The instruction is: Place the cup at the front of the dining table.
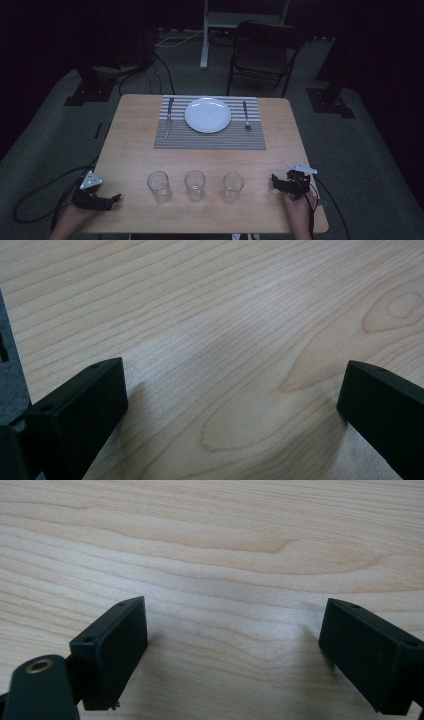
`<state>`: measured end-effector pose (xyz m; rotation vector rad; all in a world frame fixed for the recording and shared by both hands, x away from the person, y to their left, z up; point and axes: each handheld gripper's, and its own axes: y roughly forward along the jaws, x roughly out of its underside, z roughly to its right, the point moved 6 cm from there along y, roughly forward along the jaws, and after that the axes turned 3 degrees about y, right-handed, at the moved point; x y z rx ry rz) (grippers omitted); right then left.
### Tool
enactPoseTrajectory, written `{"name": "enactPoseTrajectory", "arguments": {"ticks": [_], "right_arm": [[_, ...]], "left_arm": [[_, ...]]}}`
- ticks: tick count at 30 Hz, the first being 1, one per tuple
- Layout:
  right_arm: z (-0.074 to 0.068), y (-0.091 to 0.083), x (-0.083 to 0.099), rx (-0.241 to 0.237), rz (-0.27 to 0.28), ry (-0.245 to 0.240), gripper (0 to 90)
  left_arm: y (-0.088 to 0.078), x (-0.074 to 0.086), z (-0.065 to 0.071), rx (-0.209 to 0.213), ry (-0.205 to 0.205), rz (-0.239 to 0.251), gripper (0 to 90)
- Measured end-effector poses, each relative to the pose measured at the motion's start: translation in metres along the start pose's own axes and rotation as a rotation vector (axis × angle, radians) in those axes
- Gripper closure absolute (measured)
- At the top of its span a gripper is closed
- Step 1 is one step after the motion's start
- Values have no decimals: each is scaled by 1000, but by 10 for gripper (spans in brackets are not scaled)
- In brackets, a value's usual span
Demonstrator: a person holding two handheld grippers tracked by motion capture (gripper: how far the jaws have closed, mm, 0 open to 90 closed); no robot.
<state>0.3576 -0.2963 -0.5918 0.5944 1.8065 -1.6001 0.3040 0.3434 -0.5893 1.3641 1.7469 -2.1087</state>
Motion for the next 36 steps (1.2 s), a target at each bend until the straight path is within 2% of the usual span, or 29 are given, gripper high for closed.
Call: {"name": "enactPoseTrajectory", "arguments": {"ticks": [3,10,12,18,20,21,25,28,36], "right_arm": [[0,0,0,0,0,-1,119],[0,0,0,0,0,-1,119],[0,0,0,0,0,0,119],[0,0,0,0,0,0,120],[0,0,0,0,0,0,120],[0,0,0,0,0,0,120],[0,0,0,0,0,-1,120],[0,0,0,0,0,0,120],[0,0,0,0,0,0,120]], "left_arm": [[0,-1,0,0,-3,-21,2],[0,-1,0,15,17,-24,2],[0,0,1,19,23,7,2],[-2,0,5,46,54,14,38],[-3,-1,7,85,35,26,38],[-3,-1,7,85,35,26,39],[-8,-6,11,131,21,61,39],[-13,-11,14,140,23,87,40],[-21,-21,29,177,77,116,40]]}}
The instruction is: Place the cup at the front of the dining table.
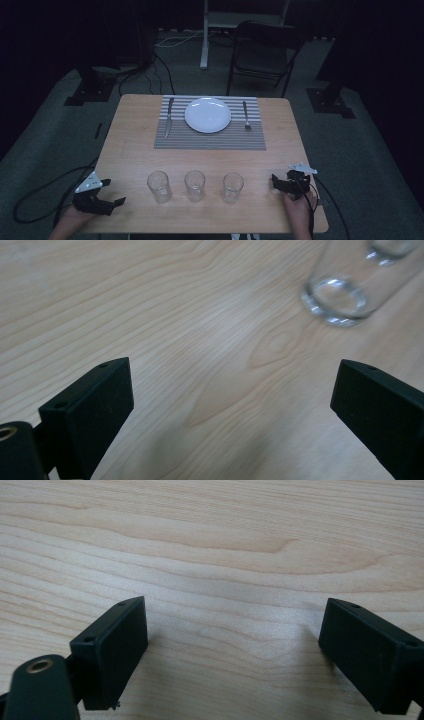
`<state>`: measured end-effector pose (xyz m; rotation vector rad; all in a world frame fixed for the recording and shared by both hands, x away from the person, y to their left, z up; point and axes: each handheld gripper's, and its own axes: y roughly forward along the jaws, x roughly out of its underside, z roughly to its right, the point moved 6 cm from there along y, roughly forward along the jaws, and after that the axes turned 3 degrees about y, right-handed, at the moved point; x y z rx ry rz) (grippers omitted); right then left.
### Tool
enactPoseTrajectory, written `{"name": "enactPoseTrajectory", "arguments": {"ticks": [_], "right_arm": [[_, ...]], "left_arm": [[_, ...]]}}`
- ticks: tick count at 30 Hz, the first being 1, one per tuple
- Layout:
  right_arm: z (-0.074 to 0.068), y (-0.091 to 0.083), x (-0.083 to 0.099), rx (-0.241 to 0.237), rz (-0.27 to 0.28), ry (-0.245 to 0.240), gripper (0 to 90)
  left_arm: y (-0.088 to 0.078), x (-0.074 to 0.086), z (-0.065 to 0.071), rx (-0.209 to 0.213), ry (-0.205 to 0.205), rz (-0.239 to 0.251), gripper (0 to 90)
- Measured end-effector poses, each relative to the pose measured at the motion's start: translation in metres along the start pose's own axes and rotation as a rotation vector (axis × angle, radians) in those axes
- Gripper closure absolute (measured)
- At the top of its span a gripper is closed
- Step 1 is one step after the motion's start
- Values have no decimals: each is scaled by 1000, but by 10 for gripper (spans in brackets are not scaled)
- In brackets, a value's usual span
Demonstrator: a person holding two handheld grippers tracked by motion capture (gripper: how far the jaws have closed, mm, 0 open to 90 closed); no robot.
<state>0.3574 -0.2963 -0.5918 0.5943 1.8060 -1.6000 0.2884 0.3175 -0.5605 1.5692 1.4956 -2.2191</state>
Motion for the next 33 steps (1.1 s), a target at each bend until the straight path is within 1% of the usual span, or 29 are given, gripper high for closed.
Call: {"name": "enactPoseTrajectory", "arguments": {"ticks": [1,2,3,4,5,6,7,9,10,11,13,14,15,18,19,20,22,23,24,25,26,29,30,31,32,33], "right_arm": [[0,0,0,0,0,0,120],[0,0,0,0,0,0,120],[0,0,0,0,0,0,120],[0,0,0,0,0,0,120],[0,0,0,0,0,0,120],[0,0,0,0,0,0,120],[0,0,0,0,0,0,120],[0,0,0,0,0,0,120],[0,0,0,0,0,0,120],[0,0,0,0,0,0,120],[0,0,0,0,0,0,120],[0,0,0,0,0,0,120],[0,0,0,0,0,0,120],[0,0,0,0,0,0,120],[0,0,0,0,0,0,120],[0,0,0,0,0,0,120],[0,0,0,0,0,0,120],[0,0,0,0,0,0,120],[0,0,0,0,0,0,120],[0,0,0,0,0,0,120],[0,0,0,0,0,0,120],[0,0,0,0,0,0,120],[0,0,0,0,0,0,120],[0,0,0,0,0,0,120],[0,0,0,0,0,0,120],[0,0,0,0,0,0,120]], "left_arm": [[-1,-2,2,7,4,9,40],[-2,-5,4,3,10,17,40],[-3,-8,6,19,16,22,40],[-5,-12,9,11,36,25,40],[-5,-14,11,23,42,26,40],[-5,-14,11,23,42,26,40],[-5,-18,12,17,56,30,40],[-5,-22,15,34,65,33,41],[-5,-26,17,29,75,42,41],[-5,-27,18,42,77,41,41],[-5,-33,20,47,89,50,41],[-5,-35,22,62,90,55,41],[-6,-38,23,61,96,67,41],[-7,-46,24,58,109,78,41],[-8,-49,25,66,114,78,41],[-8,-52,26,63,123,79,41],[-9,-57,28,74,134,79,41],[-9,-57,28,74,134,79,41],[-10,-62,30,86,144,80,41],[-10,-65,31,86,150,88,41],[-11,-70,33,104,154,93,41],[-12,-72,33,97,160,100,41],[-14,-78,36,119,164,114,41],[-15,-80,36,115,166,118,41],[-15,-83,38,129,170,119,41],[-16,-86,39,122,178,126,41]]}}
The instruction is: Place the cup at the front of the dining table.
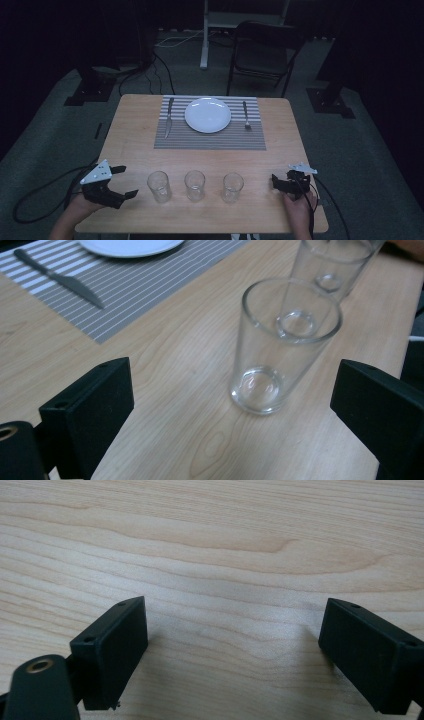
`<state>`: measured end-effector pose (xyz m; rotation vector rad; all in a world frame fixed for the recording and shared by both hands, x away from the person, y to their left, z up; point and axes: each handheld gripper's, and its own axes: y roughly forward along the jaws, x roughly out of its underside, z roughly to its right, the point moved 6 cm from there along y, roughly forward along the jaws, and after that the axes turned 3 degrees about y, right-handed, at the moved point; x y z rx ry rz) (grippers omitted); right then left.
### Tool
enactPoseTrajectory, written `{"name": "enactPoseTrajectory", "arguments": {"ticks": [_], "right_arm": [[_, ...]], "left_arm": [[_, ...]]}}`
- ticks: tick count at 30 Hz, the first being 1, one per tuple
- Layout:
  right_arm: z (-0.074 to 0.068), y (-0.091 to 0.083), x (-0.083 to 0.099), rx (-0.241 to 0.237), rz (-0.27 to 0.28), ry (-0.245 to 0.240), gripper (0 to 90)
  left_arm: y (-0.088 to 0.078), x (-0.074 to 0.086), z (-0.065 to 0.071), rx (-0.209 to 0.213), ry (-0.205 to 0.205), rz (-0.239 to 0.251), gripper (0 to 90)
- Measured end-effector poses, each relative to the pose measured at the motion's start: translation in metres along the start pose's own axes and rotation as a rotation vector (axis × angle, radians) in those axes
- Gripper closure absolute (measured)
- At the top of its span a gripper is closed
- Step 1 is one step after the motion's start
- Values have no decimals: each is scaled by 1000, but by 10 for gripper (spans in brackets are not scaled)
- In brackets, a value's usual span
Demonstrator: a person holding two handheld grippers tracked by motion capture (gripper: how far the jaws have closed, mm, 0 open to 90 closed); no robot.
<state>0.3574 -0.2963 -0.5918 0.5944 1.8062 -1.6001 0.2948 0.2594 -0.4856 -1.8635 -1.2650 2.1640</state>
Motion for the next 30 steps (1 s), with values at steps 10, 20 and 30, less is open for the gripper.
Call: {"name": "enactPoseTrajectory", "arguments": {"ticks": [10,20,30], "right_arm": [[0,0,0,0,1,-2,120],[0,0,0,0,1,0,120],[0,0,0,0,1,0,120]], "left_arm": [[11,-30,7,33,75,-15,41],[31,-56,20,106,136,-32,57],[52,-73,32,162,177,-73,57]]}}
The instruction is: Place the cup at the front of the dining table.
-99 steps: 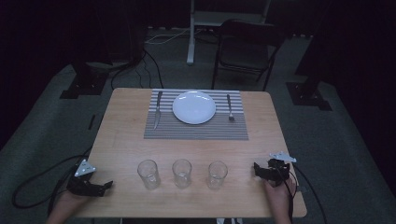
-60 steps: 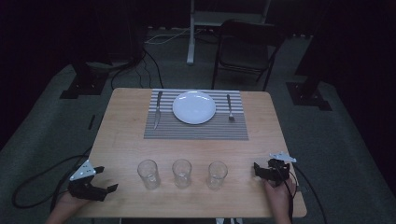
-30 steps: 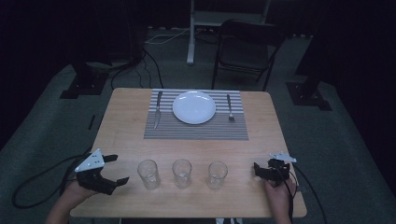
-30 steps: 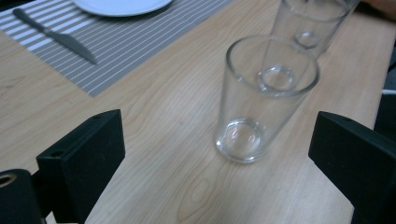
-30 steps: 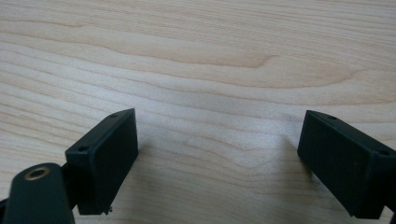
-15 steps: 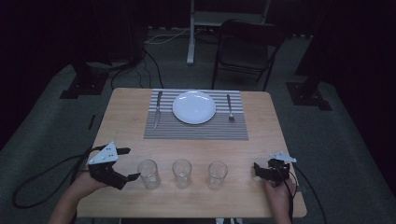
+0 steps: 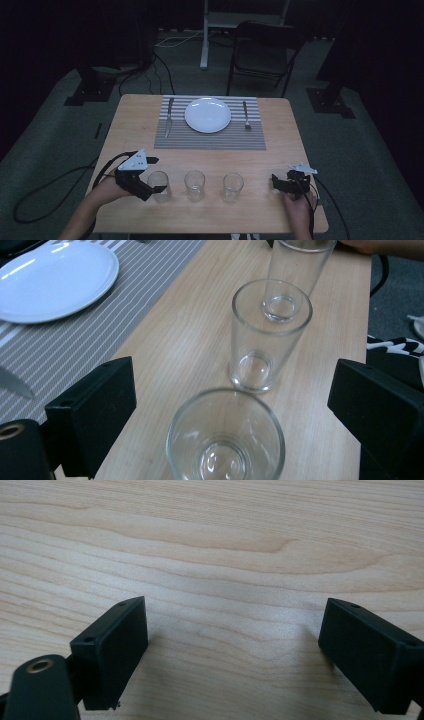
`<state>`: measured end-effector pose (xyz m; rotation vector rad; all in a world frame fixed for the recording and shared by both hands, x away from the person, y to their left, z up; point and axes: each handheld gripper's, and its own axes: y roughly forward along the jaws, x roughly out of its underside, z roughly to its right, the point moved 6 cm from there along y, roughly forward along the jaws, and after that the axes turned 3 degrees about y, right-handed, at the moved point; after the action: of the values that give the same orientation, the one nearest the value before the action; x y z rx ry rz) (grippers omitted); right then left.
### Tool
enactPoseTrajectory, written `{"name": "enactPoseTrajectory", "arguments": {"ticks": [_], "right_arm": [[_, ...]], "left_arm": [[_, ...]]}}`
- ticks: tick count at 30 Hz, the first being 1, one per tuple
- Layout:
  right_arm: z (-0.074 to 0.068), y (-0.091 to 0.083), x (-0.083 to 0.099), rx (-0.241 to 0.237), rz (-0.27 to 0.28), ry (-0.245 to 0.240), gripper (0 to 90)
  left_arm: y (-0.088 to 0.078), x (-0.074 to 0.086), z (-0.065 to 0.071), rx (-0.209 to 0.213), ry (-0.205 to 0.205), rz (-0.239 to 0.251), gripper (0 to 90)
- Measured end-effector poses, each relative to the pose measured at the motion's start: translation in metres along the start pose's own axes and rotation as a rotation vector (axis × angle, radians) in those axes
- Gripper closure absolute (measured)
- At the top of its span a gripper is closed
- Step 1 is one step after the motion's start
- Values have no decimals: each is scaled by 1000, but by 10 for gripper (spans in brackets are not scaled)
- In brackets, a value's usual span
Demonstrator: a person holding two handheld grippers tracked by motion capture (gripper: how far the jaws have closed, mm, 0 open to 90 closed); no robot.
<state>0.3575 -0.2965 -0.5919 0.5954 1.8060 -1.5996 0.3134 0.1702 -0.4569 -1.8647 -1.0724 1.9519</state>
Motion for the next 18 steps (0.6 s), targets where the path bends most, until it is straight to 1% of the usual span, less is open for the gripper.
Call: {"name": "enactPoseTrajectory", "arguments": {"ticks": [2,3,7,8,10,11,12,15,16,17,18], "right_arm": [[0,0,0,0,0,0,120],[0,0,0,0,0,0,121],[0,0,0,0,0,0,120],[0,0,0,0,0,0,121],[0,0,0,0,0,-1,120],[0,0,0,0,0,-1,121],[0,0,0,0,0,0,120],[0,0,0,0,0,0,120],[0,0,0,0,0,0,120],[0,0,0,0,0,0,120],[0,0,0,0,0,0,120]], "left_arm": [[3,-5,1,5,9,-3,57],[5,-7,1,19,11,-2,57],[11,-16,1,28,20,1,57],[14,-19,2,41,18,3,57],[19,-24,4,45,34,-8,57],[22,-27,5,56,44,-18,57],[26,-30,6,52,55,-23,57],[34,-38,9,72,72,-33,57],[36,-41,10,90,72,-38,57],[39,-43,10,88,79,-39,57],[42,-45,11,98,82,-40,57]]}}
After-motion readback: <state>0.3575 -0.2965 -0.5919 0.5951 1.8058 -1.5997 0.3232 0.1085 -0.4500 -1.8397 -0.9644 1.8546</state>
